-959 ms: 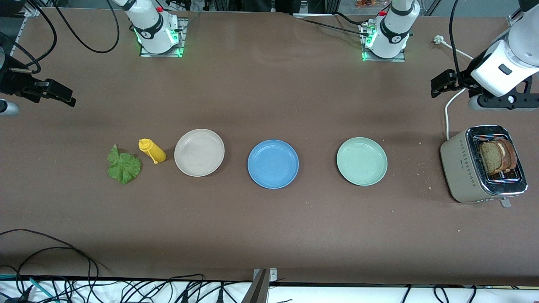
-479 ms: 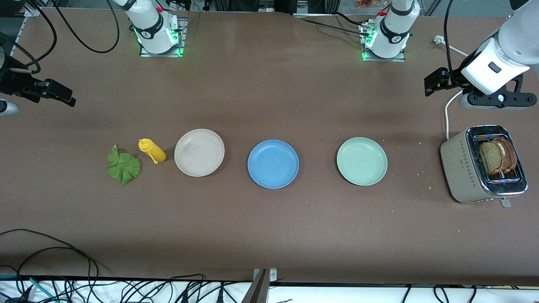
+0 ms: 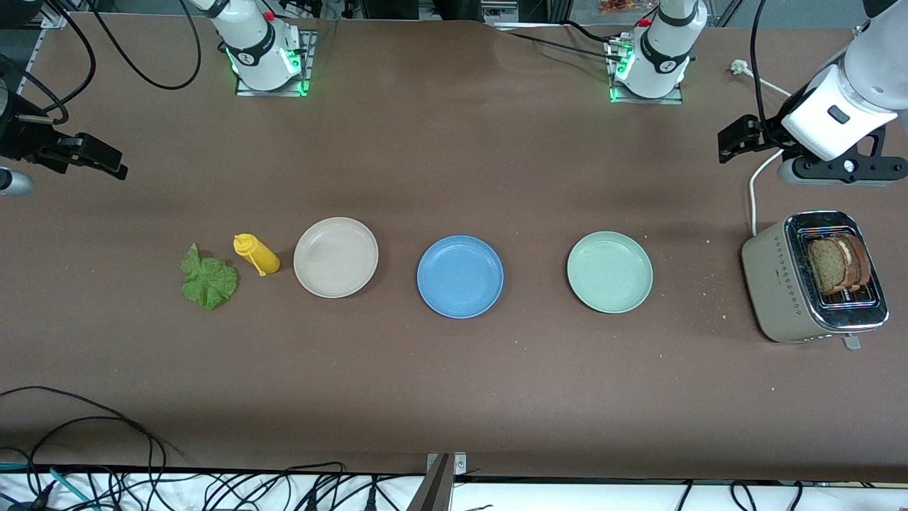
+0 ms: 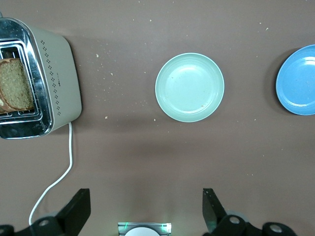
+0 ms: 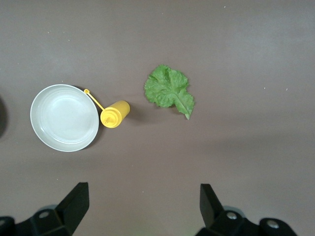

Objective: Make sandwich in blue plate with both arms

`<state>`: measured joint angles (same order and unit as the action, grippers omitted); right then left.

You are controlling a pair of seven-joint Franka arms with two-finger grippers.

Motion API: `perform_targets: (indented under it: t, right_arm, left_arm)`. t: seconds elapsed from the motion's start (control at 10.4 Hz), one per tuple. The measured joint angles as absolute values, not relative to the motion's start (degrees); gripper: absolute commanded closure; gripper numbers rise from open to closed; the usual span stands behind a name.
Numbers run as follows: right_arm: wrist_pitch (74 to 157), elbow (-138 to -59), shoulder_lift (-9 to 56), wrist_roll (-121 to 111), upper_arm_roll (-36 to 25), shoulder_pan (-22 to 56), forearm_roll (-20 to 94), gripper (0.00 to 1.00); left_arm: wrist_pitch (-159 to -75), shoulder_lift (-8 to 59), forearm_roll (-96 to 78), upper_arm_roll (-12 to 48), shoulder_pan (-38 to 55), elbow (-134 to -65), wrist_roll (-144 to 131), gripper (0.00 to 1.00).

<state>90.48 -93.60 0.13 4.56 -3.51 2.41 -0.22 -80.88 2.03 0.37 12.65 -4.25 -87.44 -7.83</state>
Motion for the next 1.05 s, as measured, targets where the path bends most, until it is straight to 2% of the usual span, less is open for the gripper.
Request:
perform_targets:
  t: [1.05]
  right_arm:
    - [90.48,-93.60,0.13,4.56,-3.51,2.41,-0.22,0.00]
  left_arm:
    - [-81.28,1.85,0.37,11.95,-4.47,-86.67,-7.83,0.00]
